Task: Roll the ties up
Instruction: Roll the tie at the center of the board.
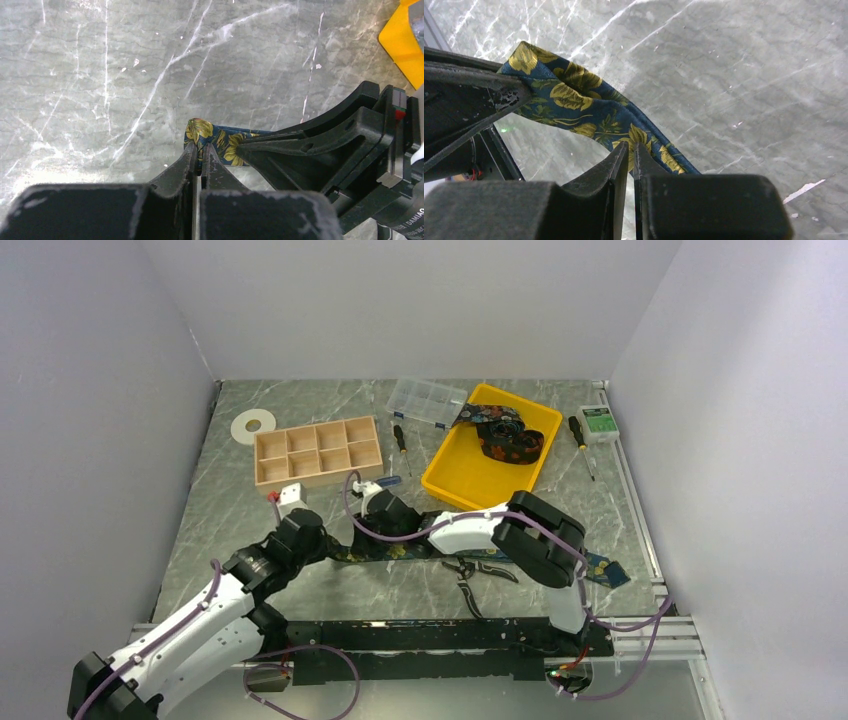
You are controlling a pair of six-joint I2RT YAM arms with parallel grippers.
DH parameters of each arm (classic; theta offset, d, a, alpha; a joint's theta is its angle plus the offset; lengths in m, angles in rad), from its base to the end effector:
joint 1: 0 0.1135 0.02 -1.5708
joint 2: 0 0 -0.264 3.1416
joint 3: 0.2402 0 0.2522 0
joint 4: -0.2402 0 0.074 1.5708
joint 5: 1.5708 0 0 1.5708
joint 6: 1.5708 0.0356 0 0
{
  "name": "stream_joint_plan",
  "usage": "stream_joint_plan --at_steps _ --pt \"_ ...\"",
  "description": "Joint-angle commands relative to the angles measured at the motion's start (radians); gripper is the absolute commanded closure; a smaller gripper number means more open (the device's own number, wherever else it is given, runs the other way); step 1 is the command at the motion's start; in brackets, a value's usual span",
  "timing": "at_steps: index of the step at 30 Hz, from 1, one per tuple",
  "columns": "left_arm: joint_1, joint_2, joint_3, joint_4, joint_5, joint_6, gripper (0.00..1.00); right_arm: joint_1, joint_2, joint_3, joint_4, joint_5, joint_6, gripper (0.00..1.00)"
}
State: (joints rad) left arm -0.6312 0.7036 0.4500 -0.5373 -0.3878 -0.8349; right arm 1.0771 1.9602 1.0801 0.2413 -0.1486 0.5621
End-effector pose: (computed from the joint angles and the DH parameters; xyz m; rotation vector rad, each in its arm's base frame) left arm 0.1259 -0.0753 0.2049 -0.4185 2.2690 -0.2969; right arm 0.1897 0.3637 0.1420 -0.7029 2.3138 1.0110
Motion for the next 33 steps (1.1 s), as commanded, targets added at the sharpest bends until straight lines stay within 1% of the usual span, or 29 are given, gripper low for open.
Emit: stream_joint_plan --at_steps 1,14,17,20,22,23,24,26,28,33 --pt "-0.012 0.013 0.05 -0.005 -0.05 0.019 0.97 -0.004 -0.024 0.017 -0.005 0.023 0.002 0.87" --pt "-0.053 -0.032 0.034 -0.034 -0.07 -0.018 0.97 0.01 0.16 0.177 -0.001 -0.108 0.059 0.91" --pt "-0.059 -0.033 0.042 -0.038 -0.073 -0.008 0.97 0.011 0.166 0.177 0.018 -0.122 0.074 0.91" --pt "-0.064 -0.027 0.049 -0.036 -0.077 0.011 0.97 -0.001 0.104 0.106 0.043 -0.052 0.082 0.91" --pt "-0.068 -0.017 0.05 -0.032 -0.083 0.022 0.97 -0.016 0.037 0.042 0.058 -0.001 0.081 0.88" --pt "-0.07 -0.011 0.049 -0.028 -0.086 0.026 0.97 -0.024 0.002 0.013 0.063 0.02 0.078 0.86" --pt "-0.073 -0.002 0.049 -0.021 -0.091 0.029 0.97 -0.033 -0.025 -0.01 0.066 0.032 0.075 0.81" --pt "-0.08 0.018 0.048 -0.009 -0.099 0.034 0.97 -0.052 -0.083 -0.049 0.065 0.041 0.073 0.75" --pt "-0.092 0.04 0.047 0.006 -0.112 0.036 0.97 -0.07 -0.124 -0.085 0.073 0.044 0.073 0.71" --pt "-0.134 0.1 0.058 0.034 -0.149 0.034 0.97 -0.088 -0.197 -0.148 0.078 0.048 0.07 0.69"
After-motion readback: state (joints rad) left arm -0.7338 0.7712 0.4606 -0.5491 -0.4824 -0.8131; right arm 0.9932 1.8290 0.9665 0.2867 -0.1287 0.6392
